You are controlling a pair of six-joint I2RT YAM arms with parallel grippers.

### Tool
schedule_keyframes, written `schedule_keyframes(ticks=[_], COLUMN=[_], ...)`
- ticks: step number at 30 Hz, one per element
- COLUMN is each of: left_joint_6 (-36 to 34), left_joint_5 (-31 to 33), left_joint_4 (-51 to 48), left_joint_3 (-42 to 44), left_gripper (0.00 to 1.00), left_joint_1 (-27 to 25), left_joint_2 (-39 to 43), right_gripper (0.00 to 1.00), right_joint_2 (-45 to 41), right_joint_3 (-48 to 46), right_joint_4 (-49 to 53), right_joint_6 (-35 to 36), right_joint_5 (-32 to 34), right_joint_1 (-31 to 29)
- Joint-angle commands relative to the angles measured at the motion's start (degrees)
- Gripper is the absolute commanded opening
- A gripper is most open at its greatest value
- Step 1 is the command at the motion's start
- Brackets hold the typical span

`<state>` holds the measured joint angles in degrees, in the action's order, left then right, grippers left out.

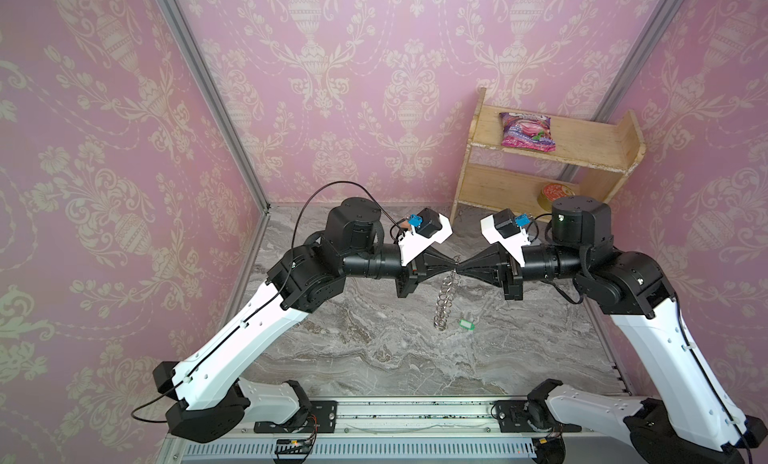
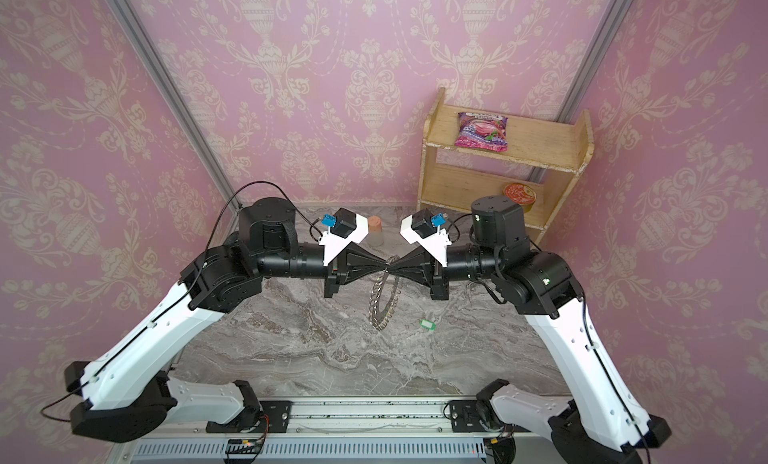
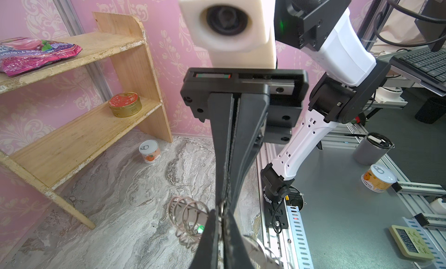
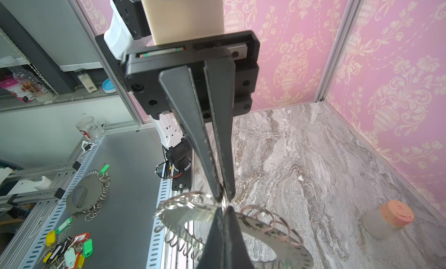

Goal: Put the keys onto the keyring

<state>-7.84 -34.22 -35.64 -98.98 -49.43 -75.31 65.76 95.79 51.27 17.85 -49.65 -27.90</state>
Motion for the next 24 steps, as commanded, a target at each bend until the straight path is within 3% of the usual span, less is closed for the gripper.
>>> schedule_keyframes(ticks=[1, 18, 24], left_joint_6=[0.65, 0.74, -1.2], left_joint_5=[-0.28, -1.33, 3.97], left_joint_4=[-1.73, 0.69, 5.17], left_joint_3=[0.05, 1.84, 5.35], left_gripper=[0.08, 0.0, 0.0], left_joint_1=[-0.32, -0.32, -0.32], left_joint_2=[1.95, 1.84, 4.97], right_gripper=[0.0, 0.0, 0.47], right_joint_2=[-1.24, -1.16, -1.89], right_joint_3=[1.29, 0.84, 0.82], right_joint_4=[-2.13, -3.1, -0.83], right_joint_6=[-0.54, -1.51, -0.15], right_joint_5=[-0.2, -1.33, 1.35], right_joint_1=[-0.02, -0.05, 0.03])
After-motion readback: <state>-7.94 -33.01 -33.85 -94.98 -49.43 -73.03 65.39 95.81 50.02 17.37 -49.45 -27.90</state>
